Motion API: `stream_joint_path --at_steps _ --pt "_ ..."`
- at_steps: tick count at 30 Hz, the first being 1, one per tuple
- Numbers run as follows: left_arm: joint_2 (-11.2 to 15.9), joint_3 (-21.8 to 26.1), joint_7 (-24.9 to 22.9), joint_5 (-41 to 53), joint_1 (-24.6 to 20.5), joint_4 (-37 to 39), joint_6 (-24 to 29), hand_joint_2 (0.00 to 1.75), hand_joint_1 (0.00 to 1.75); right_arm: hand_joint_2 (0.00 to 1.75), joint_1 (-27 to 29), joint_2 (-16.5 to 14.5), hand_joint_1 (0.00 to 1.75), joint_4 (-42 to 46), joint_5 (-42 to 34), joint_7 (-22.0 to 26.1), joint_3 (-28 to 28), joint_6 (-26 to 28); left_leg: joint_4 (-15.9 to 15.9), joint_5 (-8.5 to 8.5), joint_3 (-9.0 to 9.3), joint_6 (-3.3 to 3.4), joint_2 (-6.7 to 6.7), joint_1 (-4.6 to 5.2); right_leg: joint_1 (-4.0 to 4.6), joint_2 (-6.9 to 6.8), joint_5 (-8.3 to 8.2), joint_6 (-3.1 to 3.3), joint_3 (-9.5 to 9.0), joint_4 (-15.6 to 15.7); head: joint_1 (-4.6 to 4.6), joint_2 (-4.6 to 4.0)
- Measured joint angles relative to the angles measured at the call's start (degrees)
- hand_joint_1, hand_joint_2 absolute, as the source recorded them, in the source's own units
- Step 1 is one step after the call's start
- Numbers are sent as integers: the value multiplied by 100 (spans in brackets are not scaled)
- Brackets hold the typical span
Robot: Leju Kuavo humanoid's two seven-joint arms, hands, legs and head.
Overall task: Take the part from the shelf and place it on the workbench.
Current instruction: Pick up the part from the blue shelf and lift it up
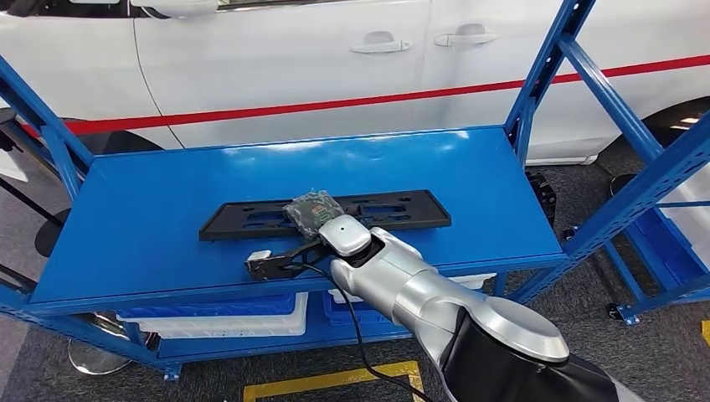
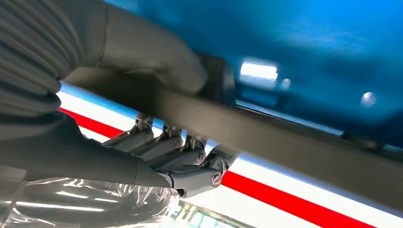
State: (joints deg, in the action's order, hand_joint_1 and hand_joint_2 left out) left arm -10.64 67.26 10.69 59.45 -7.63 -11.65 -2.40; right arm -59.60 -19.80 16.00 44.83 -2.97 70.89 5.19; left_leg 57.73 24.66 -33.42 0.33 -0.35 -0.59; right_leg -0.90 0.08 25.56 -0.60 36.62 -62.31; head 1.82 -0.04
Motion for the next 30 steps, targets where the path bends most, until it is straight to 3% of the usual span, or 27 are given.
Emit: stream_joint_path --at_steps 2,6,8,10,11,12,13,15,17,20,22,25,26,27,28,30 --pt "3 10 9 -2 -13 0 -1 0 0 175 12 9 175 -33 -1 28 -33 23 27 13 -24 -60 -10 15 21 4 -46 46 -127 299 4 0" --pt "13 22 12 -5 -22 0 -4 0 0 175 26 38 175 -68 -2 31 -102 93 118 103 -60 -186 -3 -11 26 4 -88 180 -142 366 6 0" --pt "19 24 16 -6 -21 0 -12 0 0 175 42 54 175 -81 -3 37 -129 130 623 408 -272 -226 7 -21 13 -5 -106 224 -155 392 8 0" --pt "21 26 21 -6 -11 0 -17 0 0 175 91 72 175 -94 -2 51 -153 200 1368 728 -605 -251 7 -24 26 -7 -106 237 -149 386 8 0" --pt "22 27 23 -6 -2 0 -17 0 0 175 119 80 175 -98 0 63 -168 248 1594 775 -711 -256 7 -25 31 -7 -105 239 -148 381 8 0" --pt "22 28 24 -6 7 0 -18 0 0 175 141 87 175 -102 2 84 -185 305 1615 715 -722 -255 8 -25 34 -6 -103 240 -148 375 8 0" --pt "22 30 25 -6 13 0 -18 0 0 175 154 91 175 -104 7 105 -204 368 1403 557 -624 -247 8 -25 36 -2 -101 238 -151 369 8 0" --pt "23 33 23 -5 18 0 -18 0 0 175 161 93 175 -105 27 143 -244 512 616 196 -248 -212 12 -20 44 7 -95 224 -153 357 8 0" --pt "24 36 19 -3 19 0 -17 0 0 175 164 97 175 -105 55 150 -271 649 105 57 -14 -151 9 1 60 18 -99 177 -135 348 7 0" --pt "21 43 -3 3 42 0 -17 0 0 175 172 101 175 -102 84 190 -310 893 21 34 -7 -52 4 10 60 22 -120 78 -113 357 3 0" --pt "15 48 -22 8 56 0 -17 0 0 175 158 105 175 -83 89 241 -371 1153 -21 -8 -1 23 10 -17 58 19 15 25 -36 188 -4 0" --pt "6 62 -37 3 66 0 -16 0 0 175 130 117 175 1 62 354 -517 1616 -34 -27 -10 74 16 -21 48 14 542 -17 425 -813 -18 0" --pt "4 70 -38 -2 76 0 -14 0 0 175 127 127 175 51 50 406 -593 1792 -30 -26 -13 74 16 -19 47 13 635 -23 569 -1117 -18 0" --pt "4 78 -38 -9 89 0 -12 0 0 175 120 139 175 122 56 452 -691 1967 -24 -24 -16 72 15 -18 47 13 624 -22 632 -1241 -18 0" --pt "3 84 -35 -16 102 0 -10 0 0 175 108 156 175 219 83 494 -814 2129 -16 -19 -17 68 11 -18 48 12 504 -12 583 -1134 -18 0" --pt "-4 95 -29 -35 119 0 -9 0 0 175 60 195 175 455 172 541 -1108 2357 6 0 -18 44 2 -17 53 12 123 34 246 -430 -18 0"
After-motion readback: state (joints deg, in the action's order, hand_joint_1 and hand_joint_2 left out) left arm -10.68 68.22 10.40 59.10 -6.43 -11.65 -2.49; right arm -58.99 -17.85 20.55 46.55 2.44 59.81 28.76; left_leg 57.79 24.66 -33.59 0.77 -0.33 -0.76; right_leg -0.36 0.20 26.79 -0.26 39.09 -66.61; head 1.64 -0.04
